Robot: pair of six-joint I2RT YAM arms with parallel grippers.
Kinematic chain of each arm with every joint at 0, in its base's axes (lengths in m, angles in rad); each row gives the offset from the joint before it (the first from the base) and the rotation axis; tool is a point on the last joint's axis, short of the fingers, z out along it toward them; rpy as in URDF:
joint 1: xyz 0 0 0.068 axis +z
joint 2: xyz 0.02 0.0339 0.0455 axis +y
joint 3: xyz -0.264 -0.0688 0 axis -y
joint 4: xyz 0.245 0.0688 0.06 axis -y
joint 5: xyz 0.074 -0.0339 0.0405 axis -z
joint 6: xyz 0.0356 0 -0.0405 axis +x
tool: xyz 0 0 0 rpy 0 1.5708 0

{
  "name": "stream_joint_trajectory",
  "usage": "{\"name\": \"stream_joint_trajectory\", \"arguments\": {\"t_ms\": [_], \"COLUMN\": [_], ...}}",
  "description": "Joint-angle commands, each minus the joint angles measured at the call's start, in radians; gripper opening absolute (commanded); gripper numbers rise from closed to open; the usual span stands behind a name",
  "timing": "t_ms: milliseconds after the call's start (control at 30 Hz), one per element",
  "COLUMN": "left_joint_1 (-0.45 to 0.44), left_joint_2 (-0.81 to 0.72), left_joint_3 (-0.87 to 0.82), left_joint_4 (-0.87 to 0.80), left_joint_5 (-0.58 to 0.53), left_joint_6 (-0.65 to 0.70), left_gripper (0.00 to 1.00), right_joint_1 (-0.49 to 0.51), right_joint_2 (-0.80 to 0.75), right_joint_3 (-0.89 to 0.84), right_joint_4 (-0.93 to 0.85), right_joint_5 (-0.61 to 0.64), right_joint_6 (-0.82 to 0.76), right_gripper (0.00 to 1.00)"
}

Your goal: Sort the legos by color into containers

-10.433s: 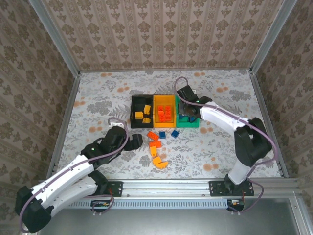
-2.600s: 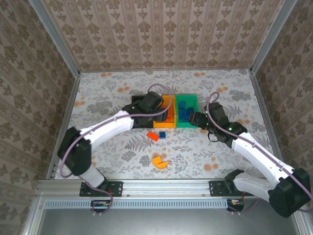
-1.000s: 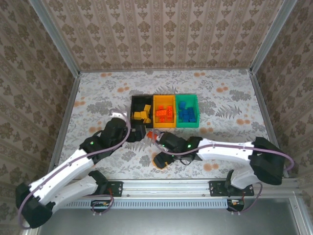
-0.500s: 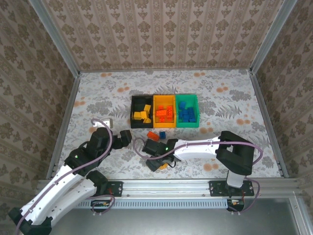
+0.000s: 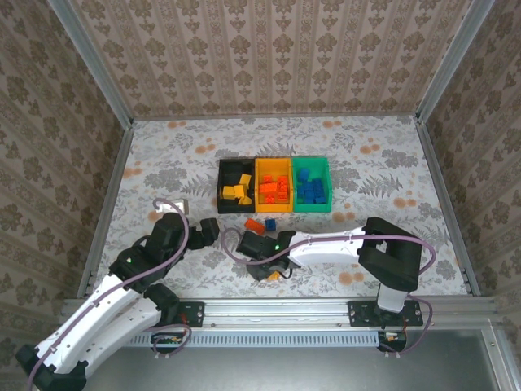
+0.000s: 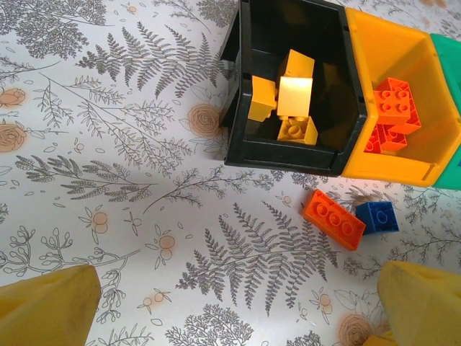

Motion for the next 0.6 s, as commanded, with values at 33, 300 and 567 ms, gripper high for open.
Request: {"name": "stream_joint_trajectory", "arguments": {"t_ms": [33,300,567], "left_joint_1": [0.01,0.011,0.014], "left_joint_2": [-0.004,-0.004,-0.003], "left_joint_3": [-0.026,-0.053,-0.073], "left_joint_4": [0.021,0.042,0.048], "left_joint_5": [0.012,0.023,0.05], "left_joint_6": [-0.02,-0.028,-0.034], "left_gripper": [1.0,1.0,1.0], "right_joint_1": [-0.042,-0.201,-0.333], "right_joint_2": [-0.12,-0.095,0.184], "right_joint_3": [0.001,0.198,0.546], "right_joint_4": [0.053,0.044,-0.023], "right_joint_5": [0.022,-0.054,-0.064], "right_joint_6": [-0.011,-0.045,-0.012], "right_gripper": [0.35,0.35,0.36]}}
